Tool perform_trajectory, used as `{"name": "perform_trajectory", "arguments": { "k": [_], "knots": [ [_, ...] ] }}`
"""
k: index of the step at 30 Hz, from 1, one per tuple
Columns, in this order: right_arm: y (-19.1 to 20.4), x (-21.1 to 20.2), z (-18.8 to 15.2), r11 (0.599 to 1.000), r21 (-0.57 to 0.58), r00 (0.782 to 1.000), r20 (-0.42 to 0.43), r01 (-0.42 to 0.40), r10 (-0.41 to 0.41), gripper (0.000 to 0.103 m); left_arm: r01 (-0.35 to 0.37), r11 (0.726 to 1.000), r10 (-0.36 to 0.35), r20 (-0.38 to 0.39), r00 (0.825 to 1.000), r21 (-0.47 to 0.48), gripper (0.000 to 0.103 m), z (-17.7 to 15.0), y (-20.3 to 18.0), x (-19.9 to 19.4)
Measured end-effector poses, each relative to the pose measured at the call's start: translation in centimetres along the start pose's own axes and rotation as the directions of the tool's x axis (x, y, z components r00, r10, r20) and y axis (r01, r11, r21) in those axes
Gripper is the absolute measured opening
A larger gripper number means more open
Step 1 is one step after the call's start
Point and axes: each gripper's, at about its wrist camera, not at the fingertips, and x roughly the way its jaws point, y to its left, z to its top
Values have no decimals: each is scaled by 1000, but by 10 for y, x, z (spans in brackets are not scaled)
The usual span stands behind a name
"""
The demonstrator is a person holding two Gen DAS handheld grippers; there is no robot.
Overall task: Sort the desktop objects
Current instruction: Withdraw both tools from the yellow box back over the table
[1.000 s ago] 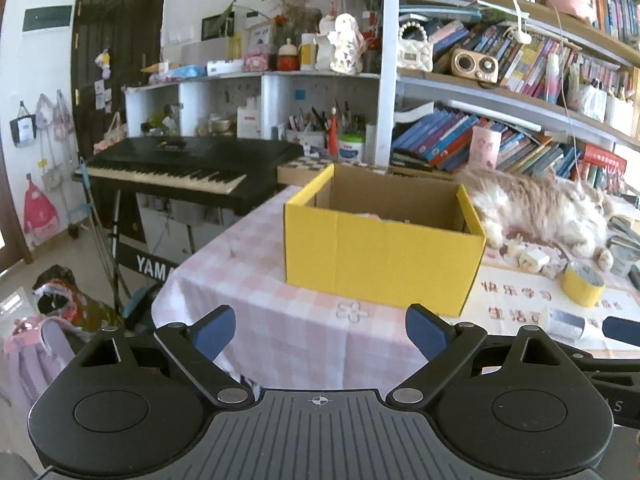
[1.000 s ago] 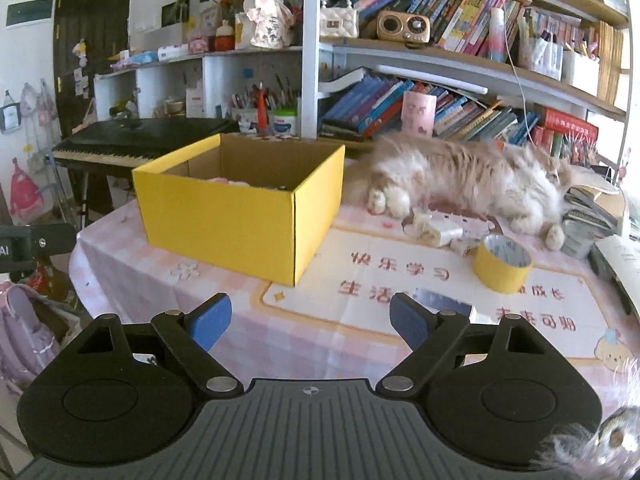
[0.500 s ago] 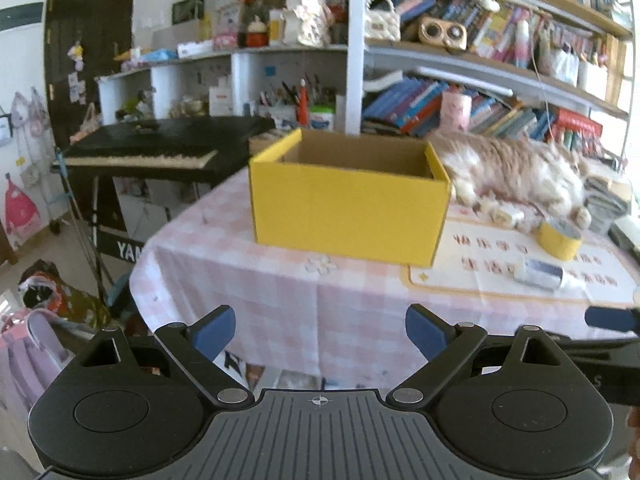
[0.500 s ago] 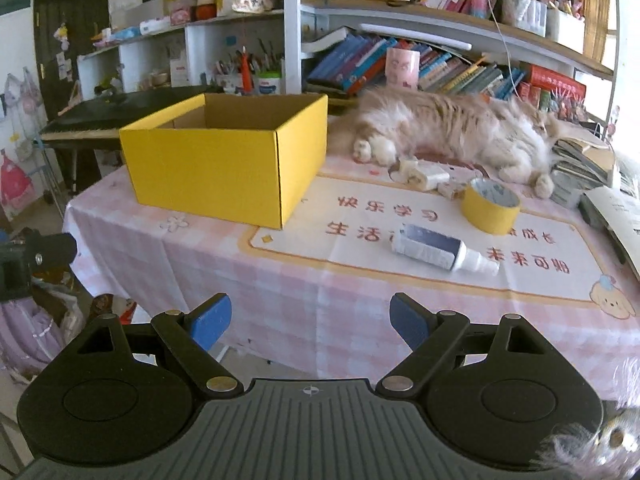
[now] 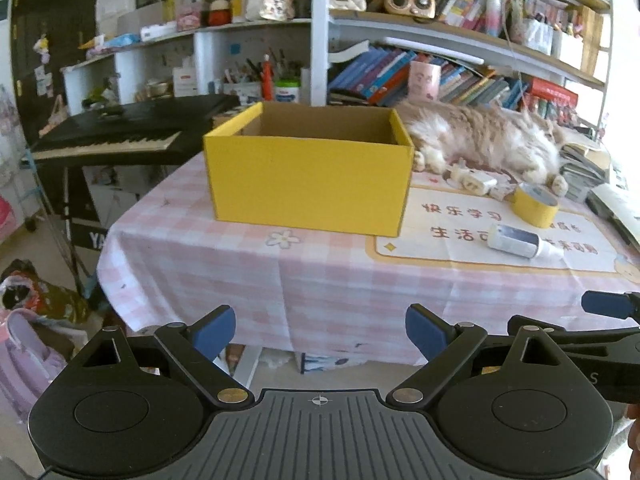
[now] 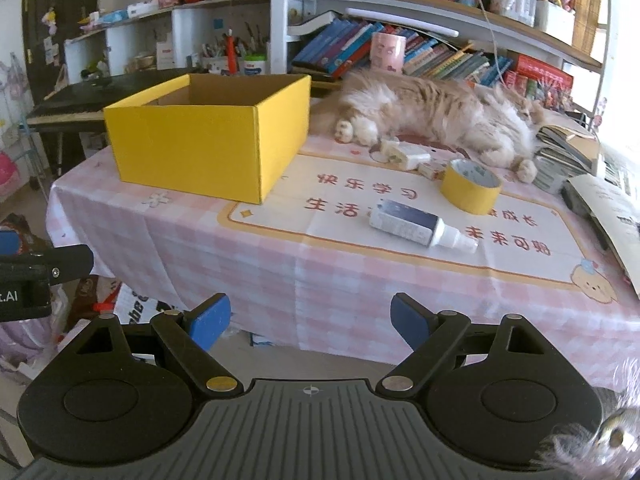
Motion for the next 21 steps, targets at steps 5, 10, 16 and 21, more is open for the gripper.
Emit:
{"name": "perform_trajectory", "arguments": {
  "k": [5,10,16,21],
  "knots": [
    [-11,-1,-1,999,30,999,-9,42,-41,86,48,998,-48,0,999,47,94,3,-15,6],
    [-22,-1,-3,995,57,997,-20,81,-80,86,87,992,-87,-1,996,91,94,7,-28,12],
    [-37,1,-4,988,87,992,-26,123,-121,86,123,983,-125,0,992,136,94,14,-46,21],
    [-53,3,-2,982,104,987,-31,158,-155,86,164,972,-165,-6,986,169,94,21,-66,32]
  ]
}}
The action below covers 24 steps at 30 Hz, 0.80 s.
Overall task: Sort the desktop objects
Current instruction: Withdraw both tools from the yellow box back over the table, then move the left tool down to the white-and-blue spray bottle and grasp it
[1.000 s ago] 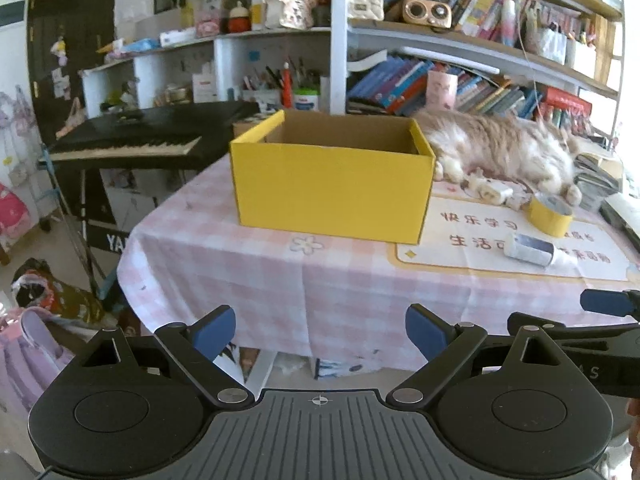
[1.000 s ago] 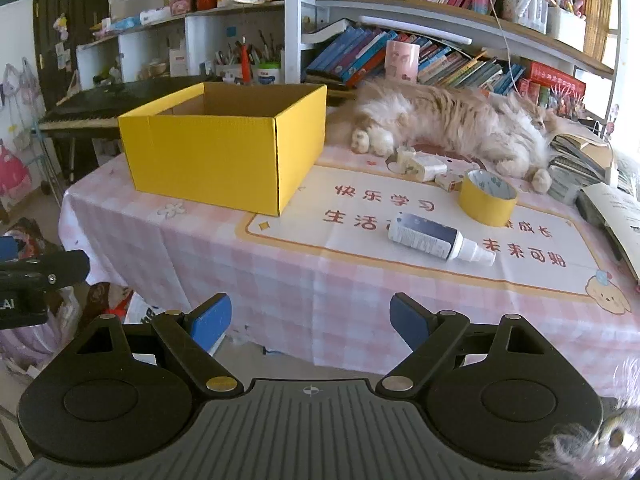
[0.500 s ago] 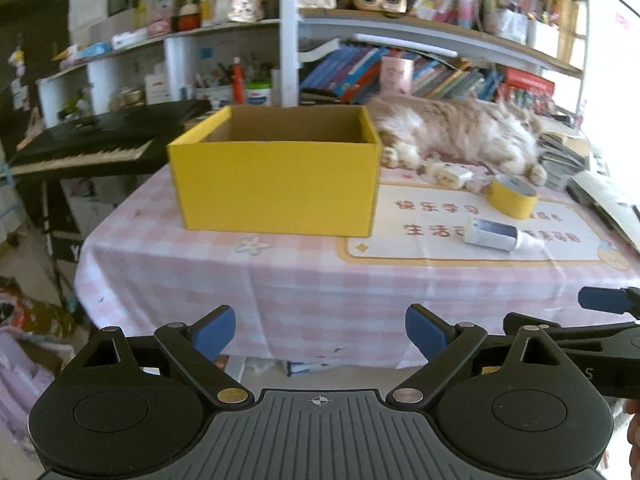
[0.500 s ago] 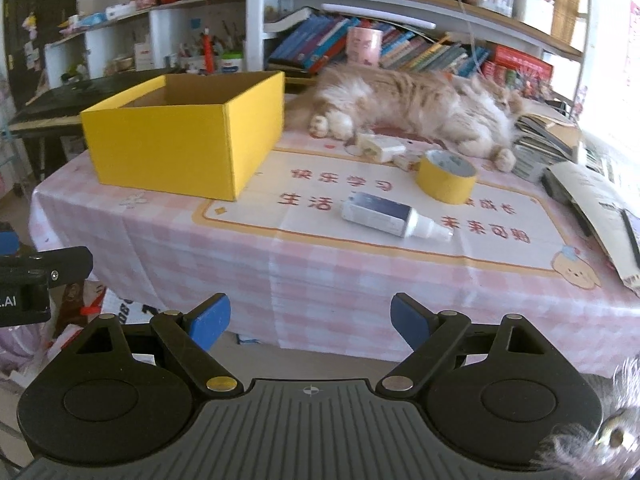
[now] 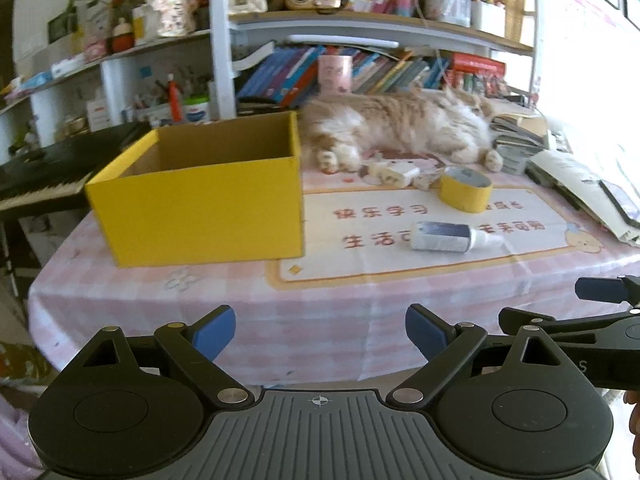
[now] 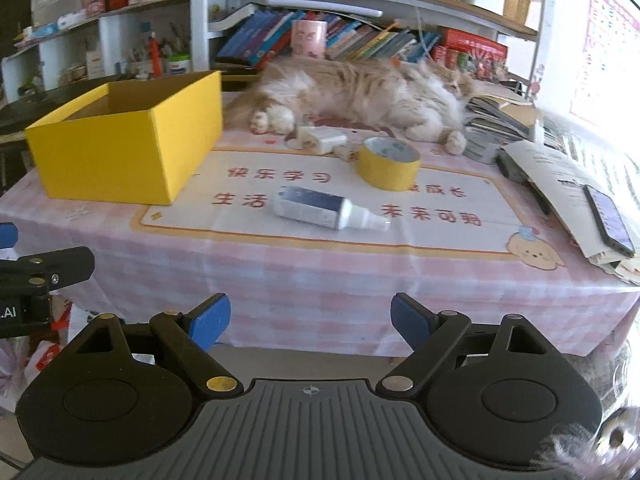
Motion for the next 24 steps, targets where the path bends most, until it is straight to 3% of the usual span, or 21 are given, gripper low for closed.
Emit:
{"name": "perform_trajectory", "arguments": {
  "k": [6,20,24],
  "knots": [
    [-26,10,6,998,50,999,-21,47,-46,86,47,998,-46,-8,999,50,94,11,-22,17],
    [-76,48,30,995,42,994,-73,87,-84,86,131,990,-126,-92,988,51,94,38,-64,78],
    [-90,62,40,996,32,994,-80,78,-75,86,160,981,-148,-113,983,110,94,44,-76,99]
  ]
}}
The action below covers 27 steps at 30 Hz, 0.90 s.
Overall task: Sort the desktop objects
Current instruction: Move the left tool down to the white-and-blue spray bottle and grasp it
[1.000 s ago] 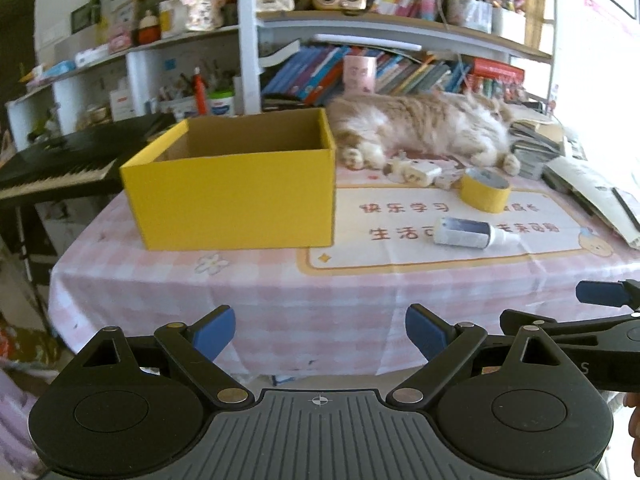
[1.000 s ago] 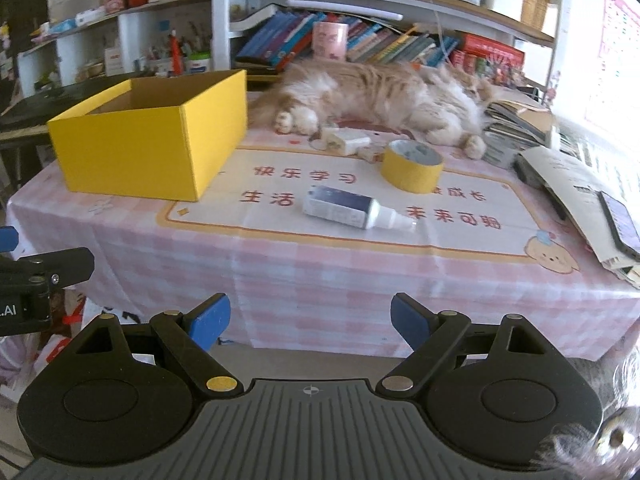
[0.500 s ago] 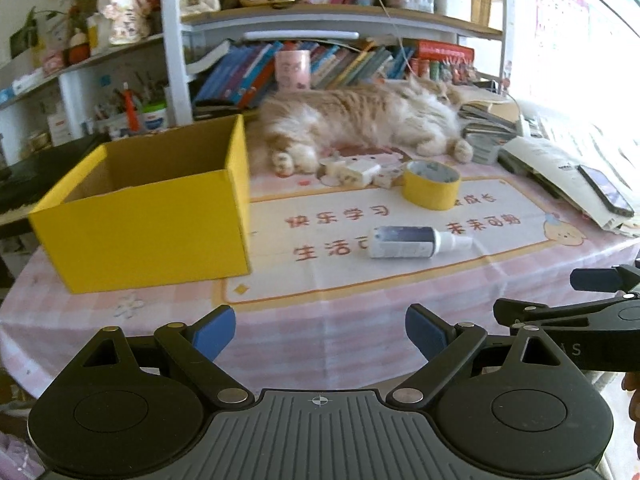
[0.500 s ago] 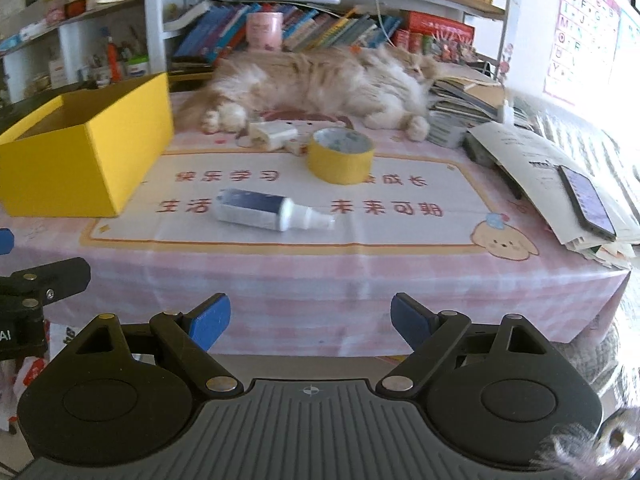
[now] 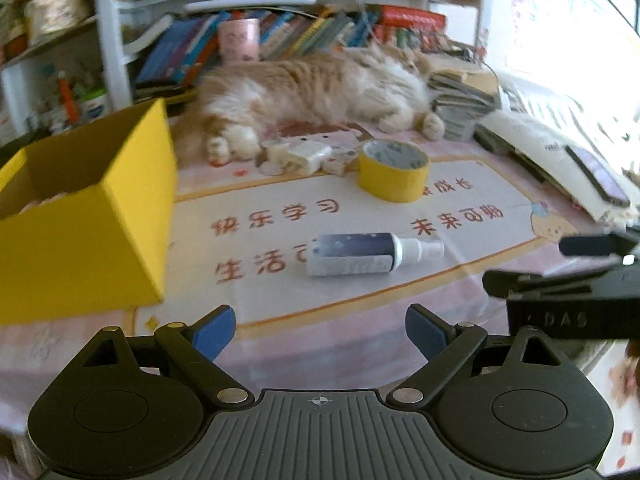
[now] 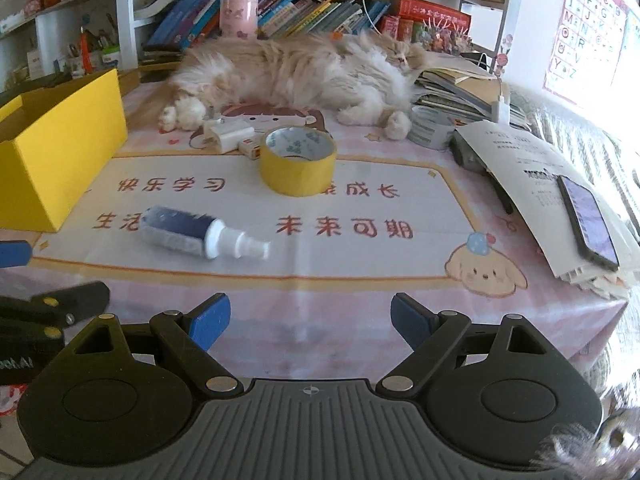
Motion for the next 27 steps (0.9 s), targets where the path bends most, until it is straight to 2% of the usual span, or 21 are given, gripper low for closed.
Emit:
{"name": "perform_trajectory", "arguments": {
  "k": [5,8,12,16,19,21,23,25,27],
  "knots": [
    [-15,17,14,1000,-1,1000,-4,-20,20,86,-2,993,2,3,1000,120,92,18,-10,27],
    [-23,25,22,999,0,999,-7,-32,32,86,24,986,-24,3,1000,168,92,32,-13,41],
    [-32,37,31,999,-4,999,-9,-51,51,86,58,953,-51,-32,998,296,86,42,-23,64],
    [-40,45,41,997,-9,997,4,-72,72,86,98,926,-71,-86,994,366,79,50,-31,79],
    [-46,52,48,997,-6,997,12,-82,82,86,126,920,-82,-130,988,372,69,54,-35,91],
    [-49,57,52,996,-8,996,14,-90,90,86,126,925,-79,-144,986,358,64,56,-36,97],
    [-51,61,56,995,-12,995,17,-99,99,86,132,944,-86,-161,983,302,57,61,-33,103],
    [-53,66,61,994,-15,994,20,-109,110,86,127,968,-90,-178,980,214,43,65,-27,109],
    [-55,72,65,993,-19,992,19,-120,121,86,104,986,-78,-192,978,133,36,68,-22,114]
  ]
}}
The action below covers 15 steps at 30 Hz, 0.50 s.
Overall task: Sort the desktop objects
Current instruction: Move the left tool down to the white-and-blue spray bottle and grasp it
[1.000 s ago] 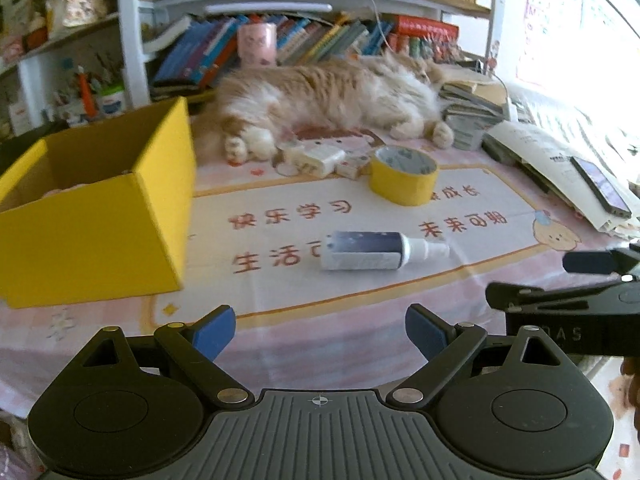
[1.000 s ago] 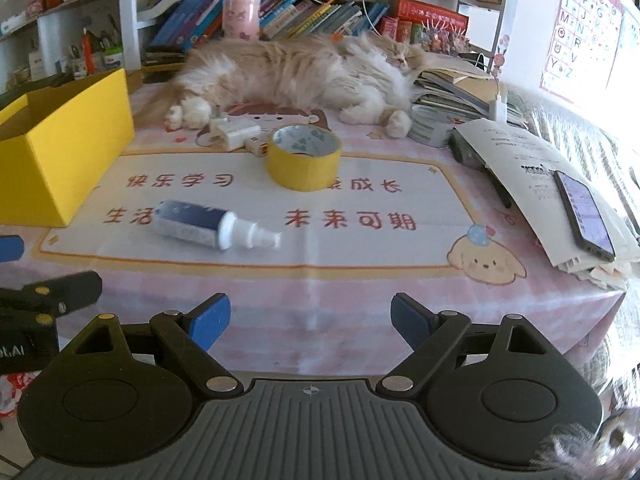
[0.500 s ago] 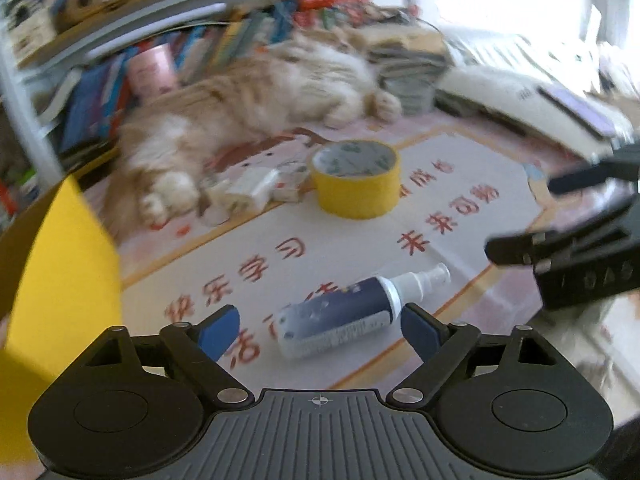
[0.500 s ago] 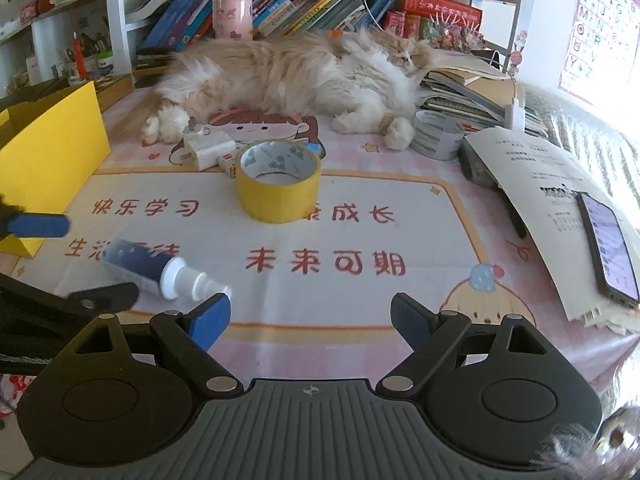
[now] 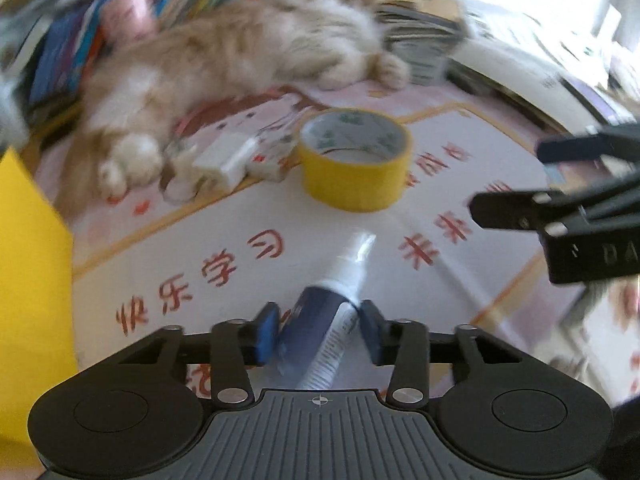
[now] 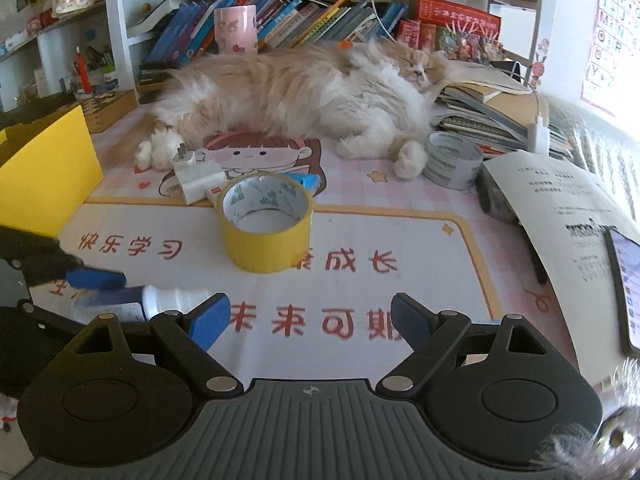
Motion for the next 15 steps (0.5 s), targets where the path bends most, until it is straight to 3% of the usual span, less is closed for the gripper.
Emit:
{"name": "perform_trajectory", "arguments": {
  "k": [5,15],
  "knots": [
    [-3,14,12,999,-10,999,4,-40,40,86,-23,990,20,-26,999,-136,37,0,10,0],
    [5,49,30,988,-54,989,-25,-146,144,86,-72,978,68,-27,997,-197,35,-9,5,-6]
  ]
}}
